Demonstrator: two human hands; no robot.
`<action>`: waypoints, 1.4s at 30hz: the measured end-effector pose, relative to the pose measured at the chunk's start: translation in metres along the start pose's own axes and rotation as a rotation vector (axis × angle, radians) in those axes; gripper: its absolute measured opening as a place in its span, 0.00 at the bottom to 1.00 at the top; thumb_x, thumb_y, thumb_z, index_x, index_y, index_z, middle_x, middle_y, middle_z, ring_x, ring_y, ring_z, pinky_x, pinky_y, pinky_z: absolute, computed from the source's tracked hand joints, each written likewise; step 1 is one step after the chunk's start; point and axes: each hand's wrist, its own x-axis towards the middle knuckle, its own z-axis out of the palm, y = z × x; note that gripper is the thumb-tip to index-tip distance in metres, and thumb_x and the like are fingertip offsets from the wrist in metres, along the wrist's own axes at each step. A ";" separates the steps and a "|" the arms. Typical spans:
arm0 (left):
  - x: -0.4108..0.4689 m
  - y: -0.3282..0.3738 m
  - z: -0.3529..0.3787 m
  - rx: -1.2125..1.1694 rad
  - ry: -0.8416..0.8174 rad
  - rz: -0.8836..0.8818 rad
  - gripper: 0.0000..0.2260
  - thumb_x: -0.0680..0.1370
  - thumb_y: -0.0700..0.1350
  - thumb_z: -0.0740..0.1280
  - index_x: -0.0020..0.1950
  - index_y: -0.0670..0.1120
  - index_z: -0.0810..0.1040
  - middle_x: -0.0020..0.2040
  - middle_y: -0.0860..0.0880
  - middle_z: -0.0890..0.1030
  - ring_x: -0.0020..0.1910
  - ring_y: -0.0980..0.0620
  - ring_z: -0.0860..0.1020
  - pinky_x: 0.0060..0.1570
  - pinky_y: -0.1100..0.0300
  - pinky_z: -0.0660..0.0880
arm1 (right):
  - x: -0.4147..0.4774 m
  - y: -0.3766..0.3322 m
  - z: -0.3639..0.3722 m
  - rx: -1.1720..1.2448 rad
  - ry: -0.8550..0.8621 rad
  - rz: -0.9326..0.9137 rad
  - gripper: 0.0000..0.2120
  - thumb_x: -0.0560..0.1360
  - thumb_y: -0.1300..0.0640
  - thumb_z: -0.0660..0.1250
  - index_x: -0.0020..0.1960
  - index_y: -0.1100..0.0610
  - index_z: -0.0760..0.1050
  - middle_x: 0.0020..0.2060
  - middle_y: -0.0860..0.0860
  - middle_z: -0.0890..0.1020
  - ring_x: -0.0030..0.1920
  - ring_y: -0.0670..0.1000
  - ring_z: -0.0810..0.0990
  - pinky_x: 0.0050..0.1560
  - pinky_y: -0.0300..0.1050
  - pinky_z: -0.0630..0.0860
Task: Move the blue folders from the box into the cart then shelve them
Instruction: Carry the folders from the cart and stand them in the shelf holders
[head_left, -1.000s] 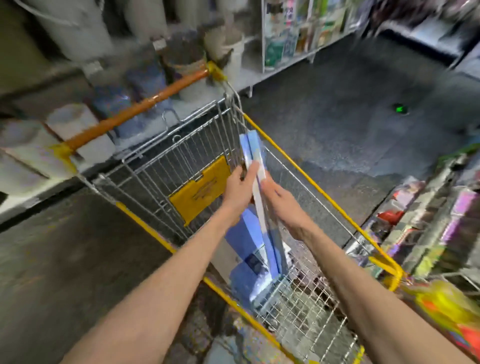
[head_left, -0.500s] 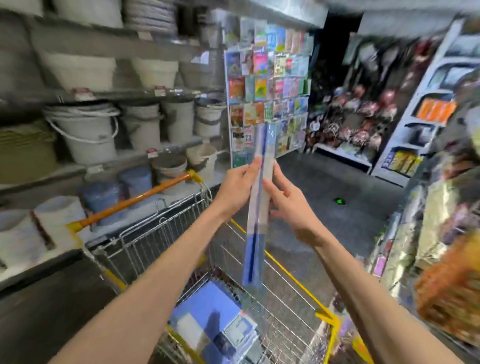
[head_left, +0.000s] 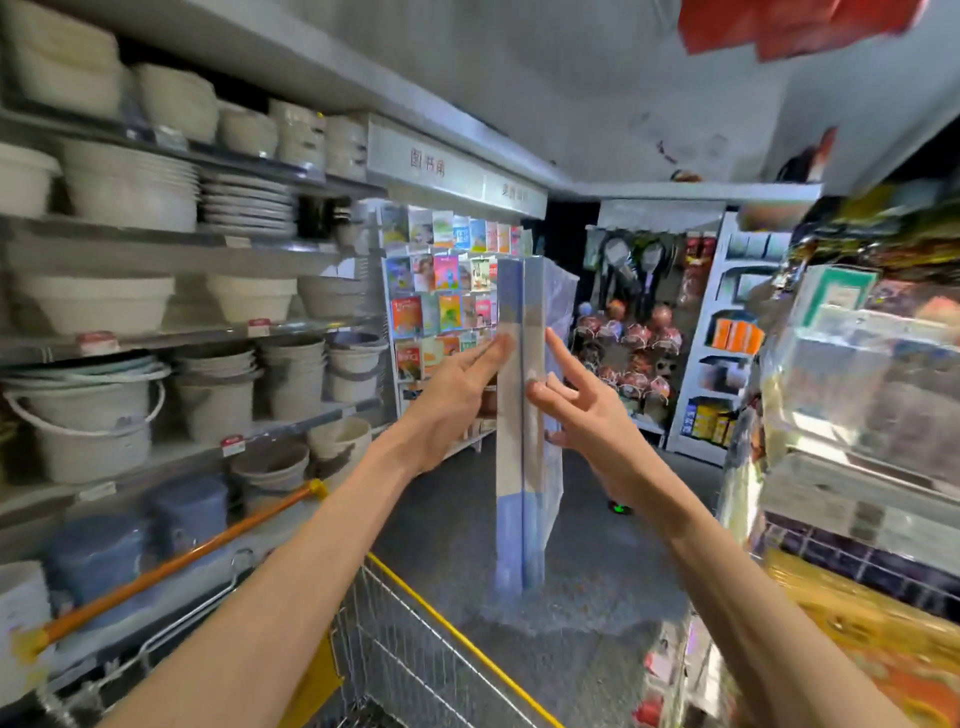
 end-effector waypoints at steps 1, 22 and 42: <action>0.004 0.004 0.004 -0.010 -0.017 0.005 0.23 0.82 0.60 0.60 0.70 0.48 0.77 0.59 0.47 0.85 0.58 0.48 0.83 0.61 0.49 0.78 | 0.000 -0.005 -0.006 0.003 0.009 -0.003 0.31 0.80 0.54 0.66 0.78 0.38 0.57 0.68 0.65 0.68 0.68 0.50 0.65 0.66 0.69 0.64; 0.045 0.038 0.072 -0.056 -0.209 0.115 0.14 0.85 0.53 0.55 0.62 0.54 0.79 0.55 0.49 0.86 0.54 0.47 0.84 0.55 0.56 0.81 | 0.000 -0.032 -0.088 -0.088 0.063 -0.109 0.28 0.80 0.57 0.66 0.74 0.36 0.62 0.57 0.41 0.84 0.62 0.46 0.81 0.61 0.55 0.76; 0.062 0.024 0.089 -0.119 -0.273 0.106 0.19 0.86 0.53 0.53 0.70 0.48 0.75 0.59 0.47 0.85 0.59 0.46 0.83 0.61 0.50 0.79 | 0.006 -0.024 -0.119 -0.242 0.101 -0.105 0.31 0.79 0.51 0.66 0.76 0.36 0.57 0.43 0.21 0.77 0.49 0.26 0.78 0.45 0.36 0.79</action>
